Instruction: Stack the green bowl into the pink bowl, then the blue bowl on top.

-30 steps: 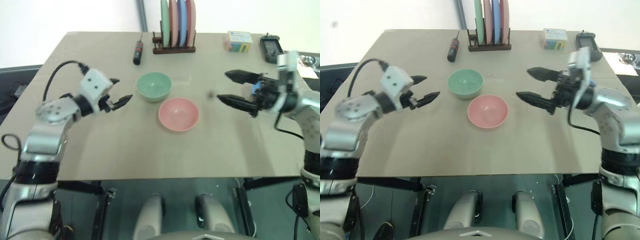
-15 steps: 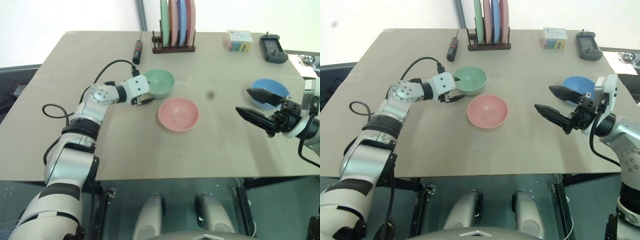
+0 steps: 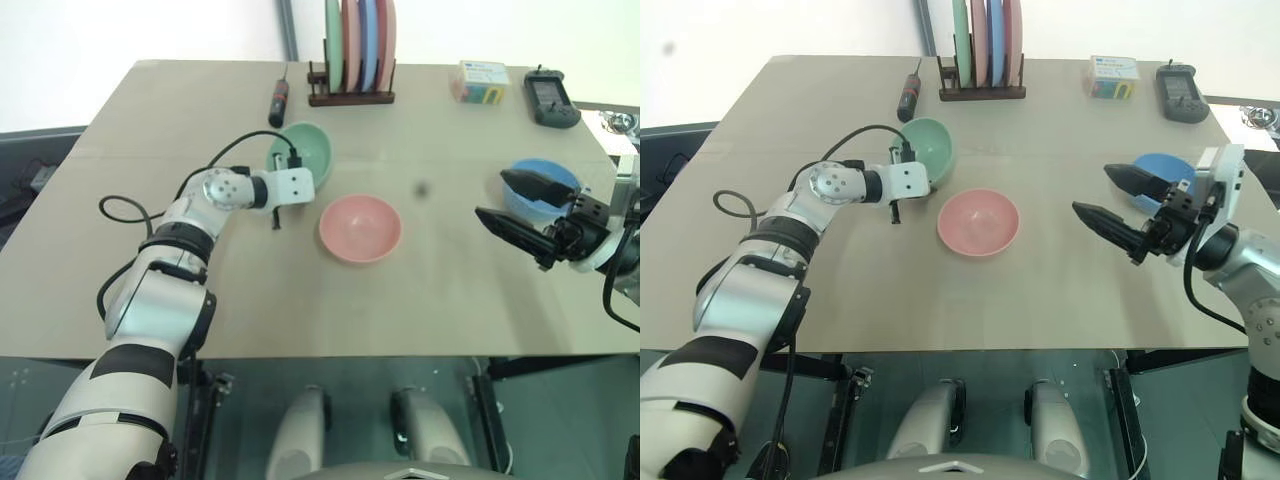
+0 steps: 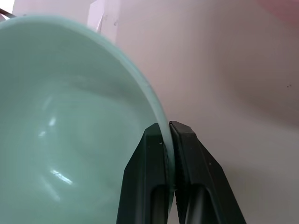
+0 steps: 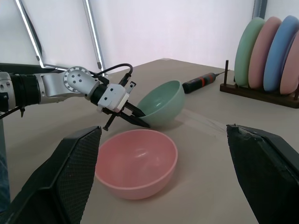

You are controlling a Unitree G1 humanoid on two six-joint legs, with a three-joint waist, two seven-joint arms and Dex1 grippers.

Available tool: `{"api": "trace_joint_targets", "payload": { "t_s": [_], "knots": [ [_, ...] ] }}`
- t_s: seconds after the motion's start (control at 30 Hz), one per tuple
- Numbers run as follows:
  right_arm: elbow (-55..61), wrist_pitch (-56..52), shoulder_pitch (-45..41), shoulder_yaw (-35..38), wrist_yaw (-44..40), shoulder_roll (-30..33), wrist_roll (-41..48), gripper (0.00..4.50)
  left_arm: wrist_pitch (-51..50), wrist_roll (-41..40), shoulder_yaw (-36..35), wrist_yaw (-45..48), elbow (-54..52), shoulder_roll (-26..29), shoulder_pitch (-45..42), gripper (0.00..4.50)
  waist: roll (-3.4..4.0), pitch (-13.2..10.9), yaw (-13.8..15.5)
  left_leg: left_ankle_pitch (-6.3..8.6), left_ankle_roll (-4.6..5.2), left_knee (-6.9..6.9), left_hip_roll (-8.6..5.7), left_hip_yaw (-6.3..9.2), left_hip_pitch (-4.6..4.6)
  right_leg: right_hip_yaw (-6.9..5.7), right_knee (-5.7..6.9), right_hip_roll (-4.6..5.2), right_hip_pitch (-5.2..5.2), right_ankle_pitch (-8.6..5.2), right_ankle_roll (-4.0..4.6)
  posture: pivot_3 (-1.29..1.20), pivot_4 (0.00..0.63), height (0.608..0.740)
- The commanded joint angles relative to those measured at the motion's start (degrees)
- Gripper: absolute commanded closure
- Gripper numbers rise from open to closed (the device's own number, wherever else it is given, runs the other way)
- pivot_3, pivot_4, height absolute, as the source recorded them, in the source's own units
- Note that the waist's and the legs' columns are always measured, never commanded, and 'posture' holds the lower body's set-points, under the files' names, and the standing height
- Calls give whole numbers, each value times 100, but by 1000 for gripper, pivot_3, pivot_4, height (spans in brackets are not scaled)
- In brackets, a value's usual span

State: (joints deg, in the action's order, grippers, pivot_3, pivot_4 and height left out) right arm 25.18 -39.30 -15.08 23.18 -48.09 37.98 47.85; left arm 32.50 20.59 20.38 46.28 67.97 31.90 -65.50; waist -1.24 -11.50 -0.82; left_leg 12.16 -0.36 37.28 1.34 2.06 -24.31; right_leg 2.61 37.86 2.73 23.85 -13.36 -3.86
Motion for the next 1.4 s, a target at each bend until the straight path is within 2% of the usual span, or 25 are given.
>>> {"api": "trace_joint_targets", "payload": {
  "t_s": [0.03, 0.17, 0.33, 0.53, 0.67, 0.8, 1.03, 1.07, 1.1, 1.2, 1.3, 1.4],
  "knots": [
    [89, 156, -100, 66, 23, 127, 118, 0, 419, 70, -41, 58, -236, 269, -261, 4380, 0, 0, -3, 0, 0, 0, 0, 0, 0, 0, 0, 0, 0, 0, 0, 0, 150, 740],
    [34, 161, -128, 53, -26, 206, 163, 0, 664, -80, -133, 433, -553, 392, -512, 4380, -1, 0, 0, 0, 0, 0, 0, 1, -2, -1, 0, 0, 3, 0, 0, 0, 150, 740],
    [-40, 167, -186, -39, -78, 276, 185, 0, 784, -984, -223, 1895, -1950, 485, -492, 4380, -1, 0, 22, 0, 0, 13, -1, 13, -20, -13, -3, 3, 5, 0, 1, 0, 150, 740],
    [-51, 190, -166, -104, -88, 301, 204, 0, -254, -2571, -93, 3647, -4577, 786, 141, 4380, 1, -1, -41, 0, 0, 11, 0, 11, -20, -10, 2, 4, 11, 1, 2, 0, 150, 740],
    [-26, 217, -150, -120, -55, 287, 210, 0, -929, -3015, -43, 4245, -5778, 1014, 548, 4380, 1, -1, -74, -1, 0, 12, 2, 11, -14, -8, 10, 2, 10, 0, 2, 0, 150, 740],
    [0, 232, -133, -116, -11, 276, 218, 0, -1184, -3013, -36, 4497, -6158, 1132, 718, 4380, 1, -1, -85, -1, 1, 17, 2, 10, -3, -7, 10, 1, -2, 0, 1, 0, 150, 740],
    [-21, 226, -138, -105, -15, 332, 221, 0, -1096, -2822, -102, 4407, -6085, 1072, 815, 4380, 1, -1, -85, -1, 1, 17, 2, 10, -1, -7, 8, 0, -5, -1, 1, 0, 150, 740],
    [-31, 227, -146, -111, -20, 337, 218, 0, -1072, -2773, -117, 4344, -6047, 1045, 811, 3767, 1, -1, -84, -1, 1, 17, 2, 10, -2, -7, 8, 0, -4, 0, 1, 0, 150, 740],
    [-48, 232, -157, -126, -28, 341, 207, 0, -1078, -2715, -124, 4299, -6020, 1043, 813, 3604, 1, -1, -82, -1, 1, 17, 2, 11, -2, -7, 8, 0, -4, 0, 1, 0, 150, 740],
    [-113, 270, -194, -185, -32, 379, 92, 0, -1076, -2728, -221, 4114, -6044, 982, 863, 2387, 1, -1, -83, -1, 1, 17, 2, 10, -1, -7, 8, 0, -5, 0, 1, 0, 150, 740],
    [-343, 367, -347, -280, 88, 476, -243, 0, -1452, -3002, -413, 3945, -6323, 999, 1069, 1497, 1, -1, -84, -1, 1, 17, 2, 10, -1, -6, 8, 0, -5, 0, 1, 0, 150, 740],
    [-826, 497, -568, -482, 249, 664, -811, 0, -2015, -3314, -734, 3663, -6558, 1036, 1381, 1497, 1, -1, -123, -1, 1, 16, 2, 5, 2, -2, 9, 0, -5, 0, 1, 0, 150, 740]
  ]
}}
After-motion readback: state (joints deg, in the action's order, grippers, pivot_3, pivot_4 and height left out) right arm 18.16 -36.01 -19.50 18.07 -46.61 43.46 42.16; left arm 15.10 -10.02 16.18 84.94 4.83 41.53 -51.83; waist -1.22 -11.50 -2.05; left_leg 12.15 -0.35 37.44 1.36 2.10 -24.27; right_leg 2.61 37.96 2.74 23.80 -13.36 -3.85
